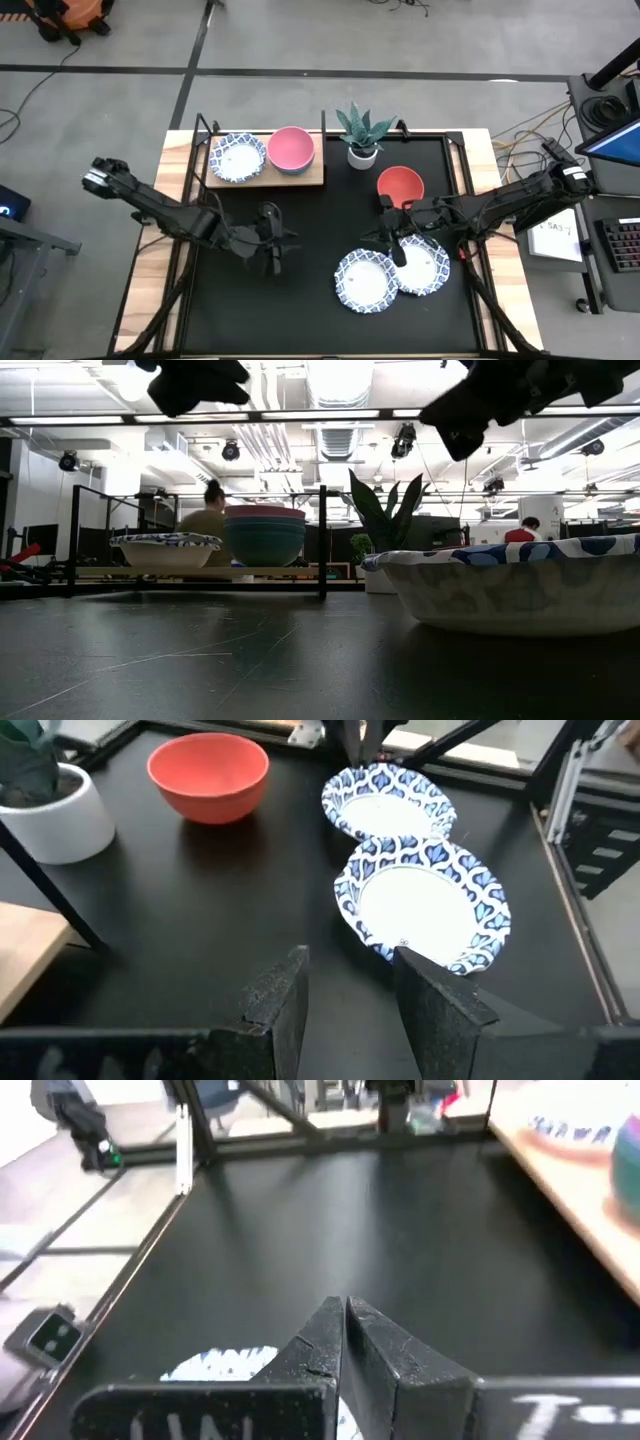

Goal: Place and stack bowls onto a shelf
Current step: Stack the white patterned bowl on top of the other white patterned bowl on the shelf

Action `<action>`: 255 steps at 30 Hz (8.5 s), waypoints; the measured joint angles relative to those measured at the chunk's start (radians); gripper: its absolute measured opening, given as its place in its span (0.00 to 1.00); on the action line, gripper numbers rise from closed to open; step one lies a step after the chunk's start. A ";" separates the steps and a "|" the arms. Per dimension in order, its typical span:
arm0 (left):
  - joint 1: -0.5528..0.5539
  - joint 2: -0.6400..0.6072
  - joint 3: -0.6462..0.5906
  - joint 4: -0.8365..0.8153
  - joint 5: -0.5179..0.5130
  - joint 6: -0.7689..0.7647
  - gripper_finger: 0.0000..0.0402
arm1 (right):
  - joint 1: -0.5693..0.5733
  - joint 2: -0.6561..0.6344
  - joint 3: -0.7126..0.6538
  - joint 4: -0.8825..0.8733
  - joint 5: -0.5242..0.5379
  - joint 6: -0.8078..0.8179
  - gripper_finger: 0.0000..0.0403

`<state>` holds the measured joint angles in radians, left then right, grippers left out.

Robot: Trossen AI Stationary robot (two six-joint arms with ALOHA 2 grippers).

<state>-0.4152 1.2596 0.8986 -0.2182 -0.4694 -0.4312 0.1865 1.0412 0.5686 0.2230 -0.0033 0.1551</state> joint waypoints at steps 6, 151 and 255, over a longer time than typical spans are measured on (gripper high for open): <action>0.000 0.114 0.054 0.004 -0.002 0.002 0.32 | 0.068 0.000 -0.004 -0.063 -0.005 -0.021 0.02; 0.274 -0.435 0.101 -0.593 -0.228 -0.083 0.00 | 0.123 0.000 -0.027 -0.083 0.110 0.071 0.02; -0.130 -0.077 0.019 -0.269 -0.359 -0.155 0.29 | 0.107 0.002 0.191 -1.209 0.139 0.349 0.56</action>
<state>-0.5449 1.1824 0.9176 -0.4869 -0.8288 -0.5861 0.2939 1.0428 0.7597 -0.9859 0.1356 0.5045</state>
